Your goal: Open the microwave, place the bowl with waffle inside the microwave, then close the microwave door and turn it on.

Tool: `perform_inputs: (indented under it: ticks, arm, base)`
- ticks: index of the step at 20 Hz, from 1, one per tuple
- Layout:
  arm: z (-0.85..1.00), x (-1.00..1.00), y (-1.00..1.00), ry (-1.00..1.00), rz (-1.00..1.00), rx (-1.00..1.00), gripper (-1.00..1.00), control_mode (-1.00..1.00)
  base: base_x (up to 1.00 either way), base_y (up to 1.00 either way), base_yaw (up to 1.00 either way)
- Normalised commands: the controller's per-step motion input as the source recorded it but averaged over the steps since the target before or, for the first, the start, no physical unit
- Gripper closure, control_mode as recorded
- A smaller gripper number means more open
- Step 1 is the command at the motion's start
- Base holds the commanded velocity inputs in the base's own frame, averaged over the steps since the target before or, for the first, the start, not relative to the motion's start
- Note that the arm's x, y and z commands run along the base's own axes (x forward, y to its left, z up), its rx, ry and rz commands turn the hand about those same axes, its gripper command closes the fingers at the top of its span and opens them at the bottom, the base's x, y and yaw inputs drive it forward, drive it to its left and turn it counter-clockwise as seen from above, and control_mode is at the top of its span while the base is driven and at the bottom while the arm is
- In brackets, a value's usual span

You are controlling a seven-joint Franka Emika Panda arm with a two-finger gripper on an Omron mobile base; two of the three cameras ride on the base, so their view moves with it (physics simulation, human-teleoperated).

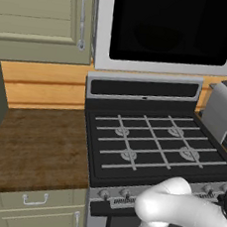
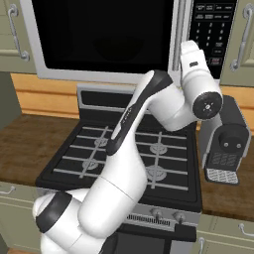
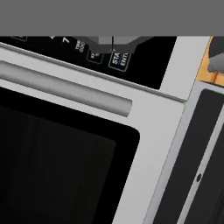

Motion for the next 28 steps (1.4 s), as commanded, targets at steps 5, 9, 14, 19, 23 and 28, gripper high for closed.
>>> perform_inputs:
  ticks: [5, 9, 14, 19, 23, 28]
  arm:
    - [0.0, 0.33, -0.34, 0.0, 0.0, 0.14, 1.0, -1.0]
    - [0.0, 0.41, -0.08, 0.0, 0.0, 0.1, 1.0, -1.0]
    - [-0.02, 0.38, -0.02, 0.0, 0.0, 0.07, 1.0, -1.0]
    - [-0.1, 0.44, 0.0, 0.01, 0.02, 0.04, 1.0, -1.0]
    - [-0.09, 0.51, 0.0, 0.02, 0.03, 0.03, 1.0, -1.0]
    - [-0.05, 0.59, -0.03, 0.02, 0.03, 0.04, 1.0, -1.0]
  base:
    - [0.0, 0.0, 0.0]
    - [0.0, 0.0, 0.0]
    - [0.0, 0.0, 0.0]
    - [0.0, 0.0, 0.0]
    - [0.0, 0.0, 0.0]
    - [0.0, 0.0, 0.0]
